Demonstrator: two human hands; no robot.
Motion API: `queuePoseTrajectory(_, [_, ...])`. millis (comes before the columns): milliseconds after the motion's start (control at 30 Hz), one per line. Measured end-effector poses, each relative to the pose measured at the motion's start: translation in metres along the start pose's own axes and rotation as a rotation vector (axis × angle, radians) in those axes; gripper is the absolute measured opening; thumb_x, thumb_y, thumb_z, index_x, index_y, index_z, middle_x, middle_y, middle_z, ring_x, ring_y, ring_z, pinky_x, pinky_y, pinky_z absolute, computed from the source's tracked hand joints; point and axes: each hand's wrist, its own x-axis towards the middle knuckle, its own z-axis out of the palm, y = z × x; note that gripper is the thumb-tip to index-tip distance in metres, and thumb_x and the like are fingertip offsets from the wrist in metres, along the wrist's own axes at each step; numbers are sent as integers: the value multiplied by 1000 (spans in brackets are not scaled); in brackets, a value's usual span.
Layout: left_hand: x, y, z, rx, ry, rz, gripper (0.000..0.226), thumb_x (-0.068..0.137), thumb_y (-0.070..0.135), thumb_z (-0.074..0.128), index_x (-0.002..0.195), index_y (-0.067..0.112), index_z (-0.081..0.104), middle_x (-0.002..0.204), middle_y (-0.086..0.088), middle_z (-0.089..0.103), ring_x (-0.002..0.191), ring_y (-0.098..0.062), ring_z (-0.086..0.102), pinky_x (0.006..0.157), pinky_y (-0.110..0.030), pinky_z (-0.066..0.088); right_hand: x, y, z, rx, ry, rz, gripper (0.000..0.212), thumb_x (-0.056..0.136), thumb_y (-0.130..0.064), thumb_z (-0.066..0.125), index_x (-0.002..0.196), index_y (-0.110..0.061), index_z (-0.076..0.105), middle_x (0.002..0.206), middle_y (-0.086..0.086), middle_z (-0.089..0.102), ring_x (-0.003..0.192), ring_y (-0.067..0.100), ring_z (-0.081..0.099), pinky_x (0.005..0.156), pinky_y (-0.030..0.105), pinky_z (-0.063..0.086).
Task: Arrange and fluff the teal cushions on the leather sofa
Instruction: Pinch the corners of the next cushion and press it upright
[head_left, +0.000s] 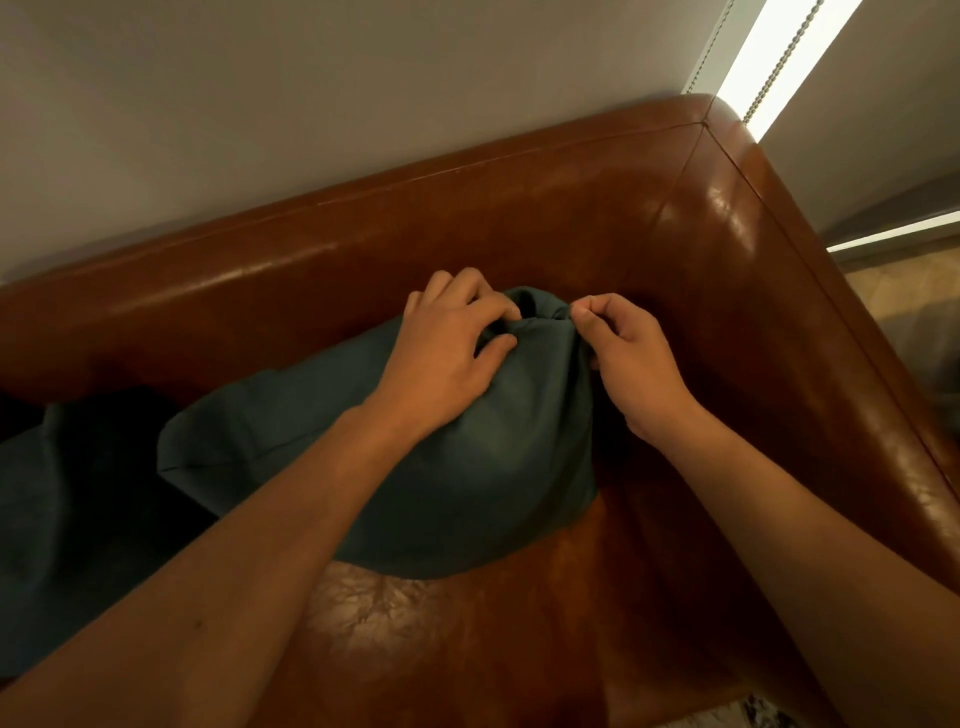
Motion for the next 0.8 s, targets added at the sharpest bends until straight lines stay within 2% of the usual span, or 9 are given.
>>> queuePoseTrajectory(133, [-12, 8, -4, 36, 142, 84, 7, 84, 19, 65, 91, 17, 64, 95, 1, 51, 92, -14, 40, 76, -25, 24, 3, 3, -1, 169, 44, 124, 17, 100, -28, 51, 89, -22, 62, 92, -5, 64, 85, 9, 63, 76, 27, 48])
queuePoseTrajectory(233, [-17, 9, -4, 115, 193, 157, 4, 85, 14, 64, 89, 14, 67, 92, -4, 54, 89, -18, 42, 74, -27, 26, 4, 6, 0, 154, 91, 144, 13, 99, -26, 53, 89, -23, 62, 97, -2, 65, 88, 12, 63, 78, 29, 49])
queuePoseTrajectory(300, [-18, 8, -3, 137, 218, 177, 4, 87, 13, 64, 89, 12, 67, 89, -5, 55, 86, -19, 42, 72, -29, 29, 3, 2, -2, 79, 124, 51, 9, 98, -22, 54, 93, -25, 62, 103, -2, 62, 87, 5, 61, 74, 22, 49])
queuePoseTrajectory(367, [-19, 8, -2, 148, 244, 195, 4, 86, 10, 66, 89, 11, 68, 86, -6, 56, 83, -19, 43, 70, -30, 29, 3, -7, -9, -72, 122, -140, 15, 95, -15, 57, 98, -28, 64, 105, -5, 57, 89, 1, 57, 74, 14, 45])
queuePoseTrajectory(433, [-21, 8, -1, 174, 271, 225, 6, 84, 5, 66, 88, 9, 68, 82, -7, 55, 81, -21, 42, 69, -31, 28, 6, -16, -18, -338, 25, -310, 20, 89, -13, 62, 99, -27, 70, 103, -6, 53, 95, 6, 52, 78, 11, 38])
queuePoseTrajectory(500, [-22, 9, -1, 201, 297, 256, 7, 83, 2, 65, 87, 8, 68, 79, -8, 54, 79, -22, 41, 69, -32, 28, 7, -21, -26, -582, -114, -402, 21, 85, -18, 67, 103, -29, 72, 102, -7, 53, 101, 11, 46, 82, 14, 35])
queuePoseTrajectory(567, [-23, 10, 0, 216, 319, 272, 7, 84, 2, 64, 86, 7, 67, 75, -8, 52, 76, -22, 41, 67, -34, 29, 4, -19, -32, -709, -163, -478, 24, 83, -26, 71, 107, -31, 71, 103, -8, 53, 100, 12, 44, 87, 23, 38])
queuePoseTrajectory(700, [-26, 13, 5, 230, 354, 312, 8, 87, 4, 62, 86, 11, 59, 72, -7, 50, 74, -23, 41, 64, -37, 33, -10, -4, -26, -737, 29, -649, 14, 83, -20, 73, 96, -20, 68, 99, -4, 56, 94, 15, 49, 80, 39, 44])
queuePoseTrajectory(800, [-29, 17, 5, 183, 299, 304, 5, 88, 10, 62, 82, 11, 63, 73, -6, 50, 73, -22, 45, 64, -38, 36, -22, 13, -15, -633, 186, -726, 9, 85, -8, 70, 92, -10, 66, 97, 3, 59, 91, 20, 55, 79, 34, 46])
